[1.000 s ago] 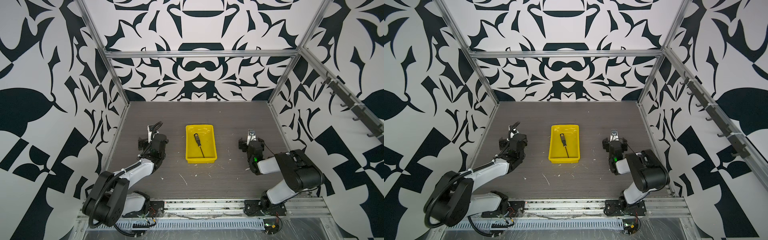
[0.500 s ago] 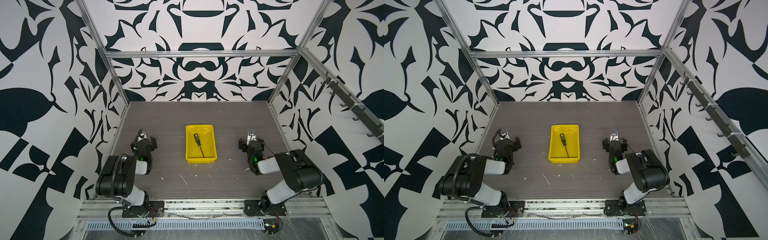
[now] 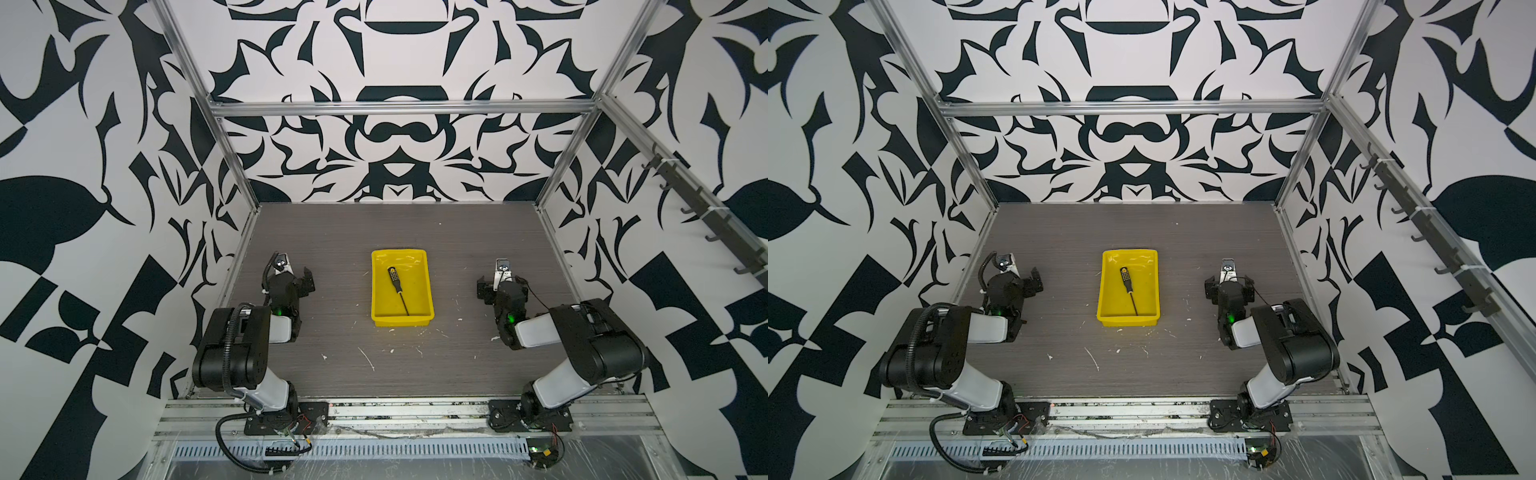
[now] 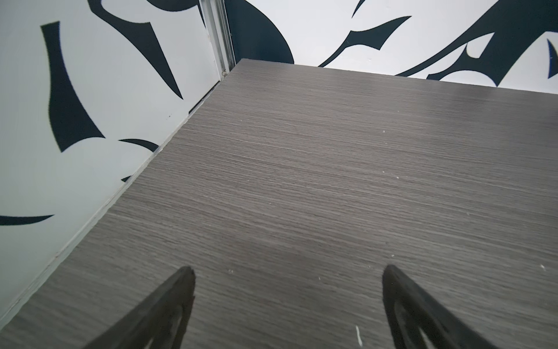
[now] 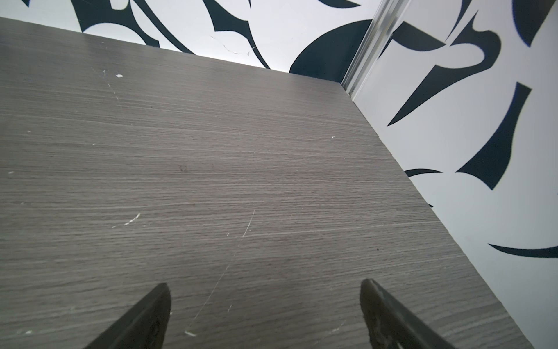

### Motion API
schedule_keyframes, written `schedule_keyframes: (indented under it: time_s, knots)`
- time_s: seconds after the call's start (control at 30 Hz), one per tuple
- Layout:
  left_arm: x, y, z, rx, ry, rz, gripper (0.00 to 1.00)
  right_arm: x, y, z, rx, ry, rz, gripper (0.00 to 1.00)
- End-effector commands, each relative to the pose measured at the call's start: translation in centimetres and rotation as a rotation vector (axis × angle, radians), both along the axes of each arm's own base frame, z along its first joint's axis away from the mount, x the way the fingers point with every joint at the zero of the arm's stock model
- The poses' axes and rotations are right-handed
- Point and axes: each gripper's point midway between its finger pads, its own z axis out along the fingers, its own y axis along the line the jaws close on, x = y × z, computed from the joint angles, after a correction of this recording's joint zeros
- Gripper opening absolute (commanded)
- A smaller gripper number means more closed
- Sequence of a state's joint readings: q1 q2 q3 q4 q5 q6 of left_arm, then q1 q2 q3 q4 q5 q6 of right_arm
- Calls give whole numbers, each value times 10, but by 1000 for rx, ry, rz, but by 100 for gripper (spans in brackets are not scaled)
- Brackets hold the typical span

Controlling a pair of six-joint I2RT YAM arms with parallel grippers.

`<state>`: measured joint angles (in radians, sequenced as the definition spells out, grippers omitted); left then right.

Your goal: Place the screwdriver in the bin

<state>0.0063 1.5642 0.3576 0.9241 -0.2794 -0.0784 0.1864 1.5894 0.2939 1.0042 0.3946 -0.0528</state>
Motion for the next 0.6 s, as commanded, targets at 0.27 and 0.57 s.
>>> schedule_keyframes:
  time_s: [0.27,0.57]
  knots:
    - [3,-1,8,-9,-25,-12,99,9,1,18,28,-63,-5,100]
    - [3,-1,8,-9,-25,-12,99,15,0,13,81,-24,31,100]
